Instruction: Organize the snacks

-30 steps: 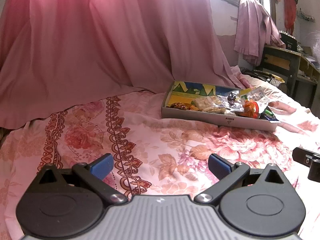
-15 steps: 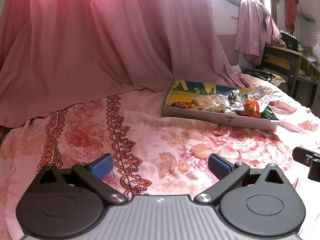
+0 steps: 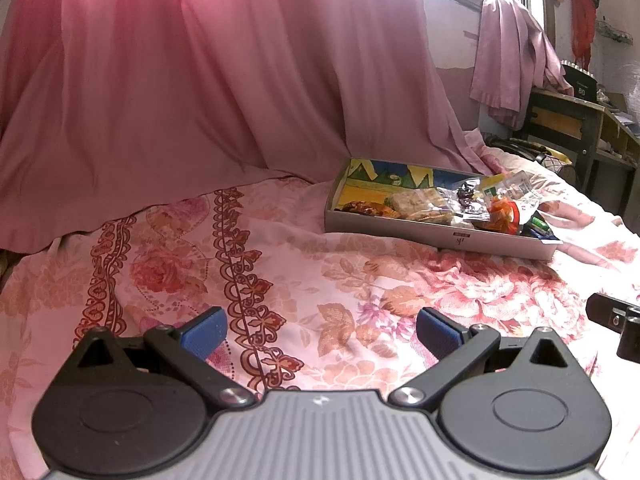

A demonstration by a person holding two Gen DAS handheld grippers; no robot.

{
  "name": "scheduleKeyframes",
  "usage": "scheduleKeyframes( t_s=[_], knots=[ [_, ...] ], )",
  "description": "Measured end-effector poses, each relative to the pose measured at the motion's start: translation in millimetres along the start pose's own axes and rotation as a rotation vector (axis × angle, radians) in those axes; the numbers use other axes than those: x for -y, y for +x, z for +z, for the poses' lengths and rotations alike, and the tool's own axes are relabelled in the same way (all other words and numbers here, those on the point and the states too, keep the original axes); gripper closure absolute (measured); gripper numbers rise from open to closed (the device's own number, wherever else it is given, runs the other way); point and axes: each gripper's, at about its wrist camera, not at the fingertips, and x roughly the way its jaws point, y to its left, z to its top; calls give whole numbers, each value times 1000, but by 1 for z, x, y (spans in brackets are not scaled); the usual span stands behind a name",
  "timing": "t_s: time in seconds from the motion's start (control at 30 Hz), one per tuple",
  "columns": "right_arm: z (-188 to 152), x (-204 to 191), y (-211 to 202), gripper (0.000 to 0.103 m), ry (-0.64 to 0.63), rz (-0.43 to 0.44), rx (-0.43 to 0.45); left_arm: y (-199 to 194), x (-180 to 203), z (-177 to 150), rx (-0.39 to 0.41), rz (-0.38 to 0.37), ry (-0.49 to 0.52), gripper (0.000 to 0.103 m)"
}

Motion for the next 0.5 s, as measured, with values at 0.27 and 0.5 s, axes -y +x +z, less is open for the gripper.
scheduleKeyframes(
  t_s=[0.27,0.5],
  knots=[
    [-2,2,1,1,3,1,0,0,0,-1,-2,-2,-3,1],
    [-2,2,1,1,4,0,0,1,3,-4,-31,32,2,1]
  ],
)
